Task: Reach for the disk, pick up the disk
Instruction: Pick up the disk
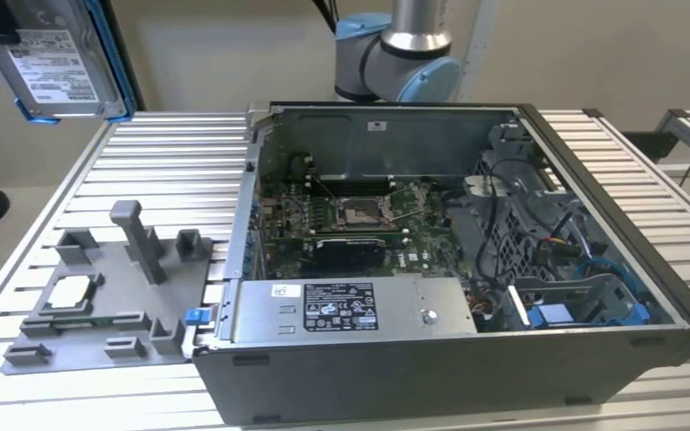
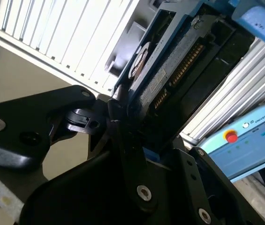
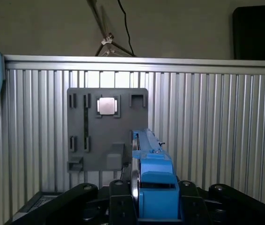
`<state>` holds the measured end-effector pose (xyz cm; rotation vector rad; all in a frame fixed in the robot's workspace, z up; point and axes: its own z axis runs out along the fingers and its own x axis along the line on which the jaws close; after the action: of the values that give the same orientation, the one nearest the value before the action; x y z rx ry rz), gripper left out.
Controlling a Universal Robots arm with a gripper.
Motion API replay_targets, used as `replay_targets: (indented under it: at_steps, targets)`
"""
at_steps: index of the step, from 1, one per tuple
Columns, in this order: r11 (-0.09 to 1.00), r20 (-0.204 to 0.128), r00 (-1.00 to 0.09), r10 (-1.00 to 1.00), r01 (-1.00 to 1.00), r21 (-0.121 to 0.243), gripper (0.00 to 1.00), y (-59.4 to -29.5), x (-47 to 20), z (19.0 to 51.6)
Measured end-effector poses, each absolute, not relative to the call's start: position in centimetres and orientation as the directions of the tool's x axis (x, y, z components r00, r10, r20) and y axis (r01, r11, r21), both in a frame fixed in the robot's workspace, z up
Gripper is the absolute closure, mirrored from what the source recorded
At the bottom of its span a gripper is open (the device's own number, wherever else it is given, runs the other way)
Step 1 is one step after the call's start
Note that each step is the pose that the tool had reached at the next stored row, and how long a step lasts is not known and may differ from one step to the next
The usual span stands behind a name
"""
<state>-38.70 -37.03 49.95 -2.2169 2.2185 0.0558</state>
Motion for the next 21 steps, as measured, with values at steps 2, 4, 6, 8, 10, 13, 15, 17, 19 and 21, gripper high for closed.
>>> replay_targets:
  at_steps: [2,4,6,8,10,13,15,17,19,21]
  targets:
    - [0.0,-0.029,-0.001,-1.0,-1.0,0.022,1.0,-37.0,-38.3,49.9]
    - [0.0,-0.029,-0.001,-1.0,-1.0,0.022,1.0,-37.0,-37.8,49.9]
    - [0.0,-0.029,-0.001,-1.0,-1.0,0.022,1.0,-37.0,-37.5,49.9]
    - [0.0,-0.029,-0.001,-1.0,-1.0,0.022,1.0,-37.0,-37.1,49.9]
    - [0.0,-0.029,-0.001,-1.0,-1.0,0.022,1.0,-37.0,-36.7,49.9]
    - [0.0,-0.029,-0.001,-1.0,-1.0,0.022,1.0,-37.0,-36.1,49.9]
    - [0.0,-0.029,-0.001,-1.0,-1.0,0.022,1.0,-37.0,-35.7,49.9]
    - [0.0,-0.028,-0.001,-1.0,-1.0,0.022,1.0,-37.0,-35.3,49.9]
    - [0.0,-0.028,-0.001,-1.0,-1.0,0.022,1.0,-37.0,-35.0,49.9]
    - [0.0,-0.028,-0.001,-1.0,-1.0,0.022,1.0,-37.0,-34.6,49.9]
